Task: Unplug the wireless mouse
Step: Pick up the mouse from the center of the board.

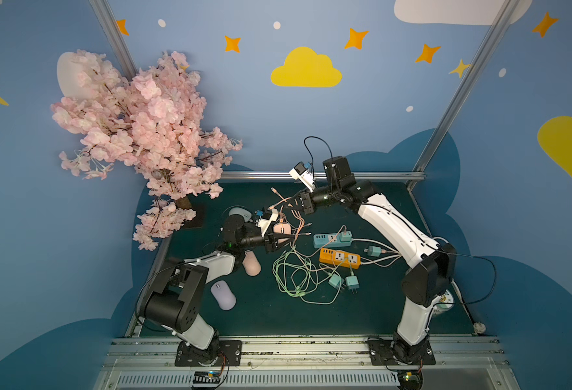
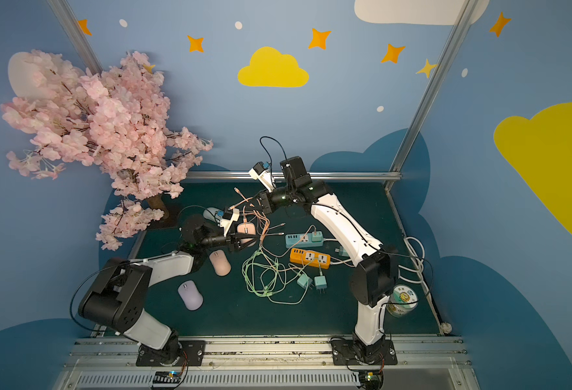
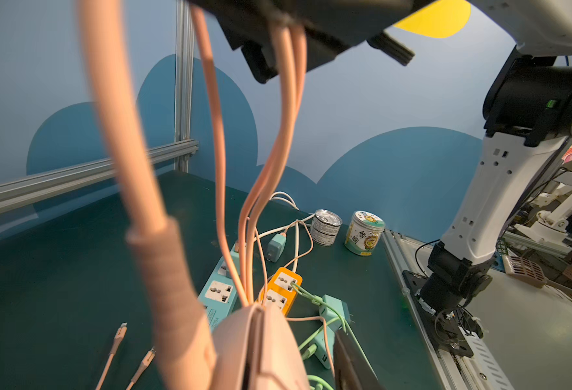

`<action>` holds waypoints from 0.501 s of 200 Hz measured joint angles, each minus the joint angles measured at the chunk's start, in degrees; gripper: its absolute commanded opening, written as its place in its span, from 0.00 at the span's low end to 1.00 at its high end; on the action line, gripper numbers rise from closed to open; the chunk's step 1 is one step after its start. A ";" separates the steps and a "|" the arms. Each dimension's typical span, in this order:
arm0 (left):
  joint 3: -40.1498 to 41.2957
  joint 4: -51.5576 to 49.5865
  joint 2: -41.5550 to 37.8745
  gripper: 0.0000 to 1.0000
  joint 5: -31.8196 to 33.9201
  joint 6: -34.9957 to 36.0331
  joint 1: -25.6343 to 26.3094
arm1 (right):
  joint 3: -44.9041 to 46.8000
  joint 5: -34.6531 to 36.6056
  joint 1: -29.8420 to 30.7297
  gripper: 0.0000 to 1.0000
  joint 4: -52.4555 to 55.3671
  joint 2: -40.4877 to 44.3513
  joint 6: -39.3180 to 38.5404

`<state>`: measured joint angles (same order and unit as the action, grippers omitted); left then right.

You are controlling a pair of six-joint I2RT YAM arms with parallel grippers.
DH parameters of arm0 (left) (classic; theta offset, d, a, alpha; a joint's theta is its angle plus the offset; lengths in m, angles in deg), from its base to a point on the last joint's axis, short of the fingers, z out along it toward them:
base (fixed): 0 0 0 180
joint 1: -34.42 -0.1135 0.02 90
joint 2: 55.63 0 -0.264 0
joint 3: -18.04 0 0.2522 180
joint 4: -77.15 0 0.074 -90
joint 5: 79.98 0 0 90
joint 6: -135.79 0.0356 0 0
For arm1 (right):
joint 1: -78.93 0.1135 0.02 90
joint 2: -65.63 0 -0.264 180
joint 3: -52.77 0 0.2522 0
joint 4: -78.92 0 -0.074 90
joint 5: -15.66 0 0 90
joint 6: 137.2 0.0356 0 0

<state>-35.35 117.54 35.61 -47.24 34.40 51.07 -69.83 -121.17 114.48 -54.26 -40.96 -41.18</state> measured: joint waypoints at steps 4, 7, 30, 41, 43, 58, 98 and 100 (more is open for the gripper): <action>0.02 0.00 0.00 0.53 0.00 -0.22 0.04 | 0.00 0.17 0.00 0.00 0.04 0.09 -0.02; 0.04 0.02 0.00 0.53 0.02 -0.37 0.04 | 0.00 0.37 0.00 0.00 0.07 0.17 0.00; 0.46 0.42 -0.02 0.53 0.15 -1.44 0.66 | 0.00 1.55 0.02 0.00 0.24 1.29 0.00; 0.81 0.42 -0.07 0.53 0.33 -1.90 1.44 | 0.04 2.25 0.00 0.00 0.28 1.95 0.04; 0.85 0.37 -0.07 0.53 0.37 -1.90 1.68 | 0.20 2.40 0.00 0.00 0.13 2.14 0.11; 1.20 0.37 -0.09 0.48 0.55 -1.95 3.52 | 2.64 3.76 0.00 0.00 -0.55 4.20 0.48; 3.30 0.85 -0.42 0.39 1.57 -2.23 6.56 | 10.45 7.82 0.02 0.00 -0.59 10.45 1.05; 3.37 0.90 -0.48 0.39 1.60 -2.34 6.56 | 10.64 8.02 0.02 0.00 -0.59 10.67 1.03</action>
<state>-31.99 118.43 35.13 -45.64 32.06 57.62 -59.18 -113.15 114.50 -54.85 -30.29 -40.15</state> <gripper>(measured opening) 0.392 0.053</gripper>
